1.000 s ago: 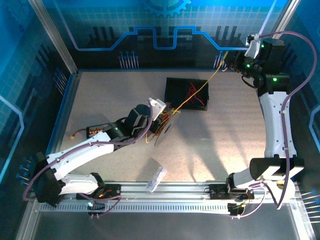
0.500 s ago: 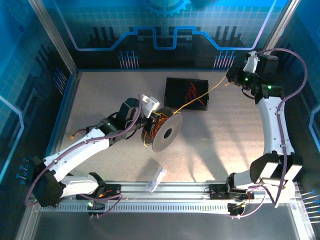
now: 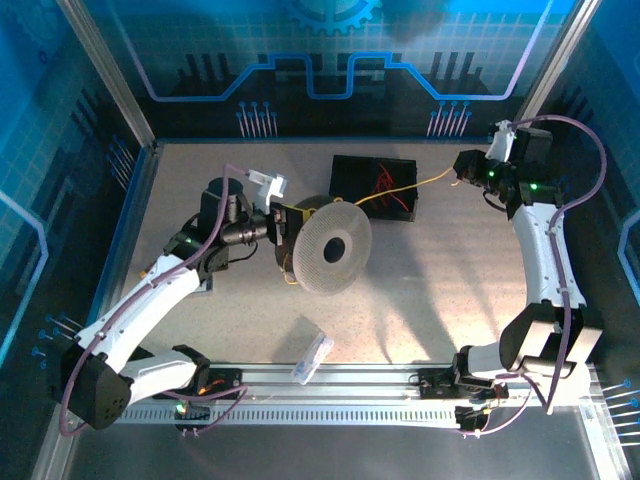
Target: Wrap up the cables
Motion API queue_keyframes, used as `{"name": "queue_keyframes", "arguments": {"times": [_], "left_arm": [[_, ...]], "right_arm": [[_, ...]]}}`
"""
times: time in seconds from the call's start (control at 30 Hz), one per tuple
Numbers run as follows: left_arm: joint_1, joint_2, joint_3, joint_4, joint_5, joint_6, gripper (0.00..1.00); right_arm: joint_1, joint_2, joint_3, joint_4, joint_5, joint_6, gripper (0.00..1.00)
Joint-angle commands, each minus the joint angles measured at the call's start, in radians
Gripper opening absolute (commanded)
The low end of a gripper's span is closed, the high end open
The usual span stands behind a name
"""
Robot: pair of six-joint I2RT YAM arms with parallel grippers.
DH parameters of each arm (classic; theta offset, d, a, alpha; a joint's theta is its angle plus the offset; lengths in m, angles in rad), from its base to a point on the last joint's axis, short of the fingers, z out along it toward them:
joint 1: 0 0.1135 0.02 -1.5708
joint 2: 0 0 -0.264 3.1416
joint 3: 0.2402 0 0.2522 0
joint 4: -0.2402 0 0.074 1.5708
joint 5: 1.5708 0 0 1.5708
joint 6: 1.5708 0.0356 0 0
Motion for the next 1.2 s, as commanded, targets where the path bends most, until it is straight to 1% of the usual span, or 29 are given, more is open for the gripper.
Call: {"name": "queue_keyframes", "arguments": {"times": [0.0, 0.13, 0.23, 0.33, 0.43, 0.5, 0.6, 0.77, 0.97, 1.07, 1.17], "left_arm": [[0.061, -0.054, -0.007, 0.145, 0.169, -0.169, 0.0], [0.154, -0.046, -0.021, 0.247, 0.203, -0.329, 0.0], [0.217, -0.028, -0.033, 0.338, 0.189, -0.463, 0.0], [0.28, -0.005, -0.043, 0.413, 0.143, -0.583, 0.0], [0.328, 0.025, -0.056, 0.486, 0.095, -0.692, 0.0], [0.348, 0.045, -0.058, 0.529, 0.066, -0.738, 0.0], [0.36, 0.071, -0.041, 0.529, 0.014, -0.752, 0.0], [0.396, 0.124, -0.027, 0.573, -0.049, -0.827, 0.0], [0.403, 0.183, 0.013, 0.582, -0.117, -0.863, 0.0], [0.412, 0.199, 0.014, 0.579, -0.165, -0.873, 0.0], [0.429, 0.215, 0.011, 0.579, -0.205, -0.882, 0.0]], "right_arm": [[-0.053, -0.023, -0.032, 0.086, 0.077, -0.038, 0.0], [-0.055, -0.039, -0.087, 0.1, 0.074, -0.041, 0.0], [-0.054, -0.053, -0.136, 0.123, 0.045, -0.026, 0.0], [-0.05, -0.077, -0.2, 0.164, -0.001, -0.001, 0.0], [-0.047, -0.112, -0.274, 0.229, -0.075, 0.041, 0.0], [-0.047, -0.144, -0.329, 0.285, -0.138, 0.085, 0.0], [-0.039, -0.196, -0.407, 0.358, -0.218, 0.147, 0.0], [0.012, -0.28, -0.516, 0.378, -0.245, 0.166, 0.0], [0.138, -0.372, -0.606, 0.367, -0.249, 0.132, 0.0], [0.251, -0.415, -0.652, 0.37, -0.245, 0.102, 0.0], [0.391, -0.461, -0.697, 0.359, -0.205, 0.055, 0.0]]}}
